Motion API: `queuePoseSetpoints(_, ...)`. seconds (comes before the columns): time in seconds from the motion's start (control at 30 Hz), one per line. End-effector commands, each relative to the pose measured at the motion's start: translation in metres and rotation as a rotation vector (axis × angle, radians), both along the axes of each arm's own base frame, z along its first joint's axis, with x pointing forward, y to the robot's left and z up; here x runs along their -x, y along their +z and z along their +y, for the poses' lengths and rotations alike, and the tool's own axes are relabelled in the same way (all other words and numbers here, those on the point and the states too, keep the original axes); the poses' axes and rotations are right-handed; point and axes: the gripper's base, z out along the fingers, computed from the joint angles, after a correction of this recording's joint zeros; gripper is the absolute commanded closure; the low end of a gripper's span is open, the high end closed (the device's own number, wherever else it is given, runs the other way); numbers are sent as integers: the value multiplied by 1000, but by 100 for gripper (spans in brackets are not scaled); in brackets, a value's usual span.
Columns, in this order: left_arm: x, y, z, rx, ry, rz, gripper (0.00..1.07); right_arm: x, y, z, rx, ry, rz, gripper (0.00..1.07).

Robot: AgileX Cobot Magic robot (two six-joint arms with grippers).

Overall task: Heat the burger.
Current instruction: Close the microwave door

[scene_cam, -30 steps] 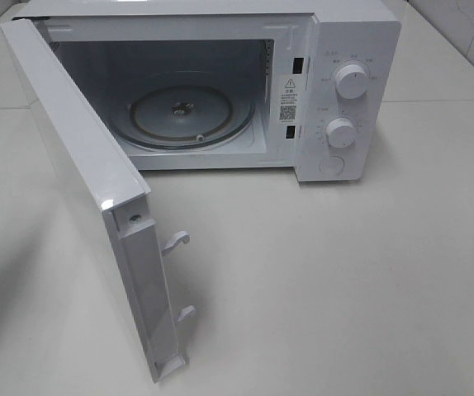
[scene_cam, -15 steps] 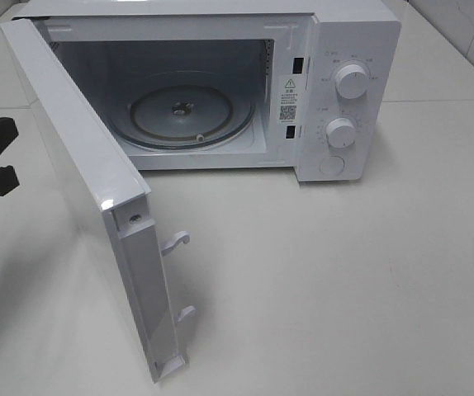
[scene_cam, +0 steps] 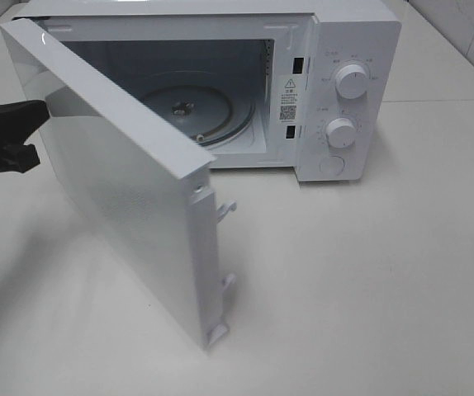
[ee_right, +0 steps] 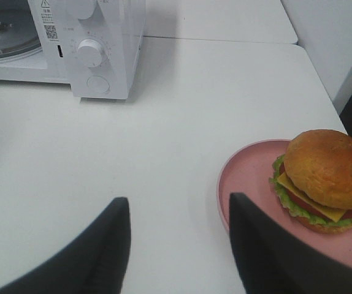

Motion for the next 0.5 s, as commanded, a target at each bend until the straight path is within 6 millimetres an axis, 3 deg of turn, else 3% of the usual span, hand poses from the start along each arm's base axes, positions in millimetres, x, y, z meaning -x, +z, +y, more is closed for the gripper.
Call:
queuePoseSetpoints(0.03,-1,-1,-3,10,-33,2,107,4,1,0,-7,-2,-37,56)
queuePoseSetpoints(0.23,-2,0,-4,16,-22,-3,107,4,1,0,-6,-1,-37,56)
queuePoseSetpoints(0.5,-3,-4,-22,-8,25,5,107,4,1,0,-6,-1,-37,56)
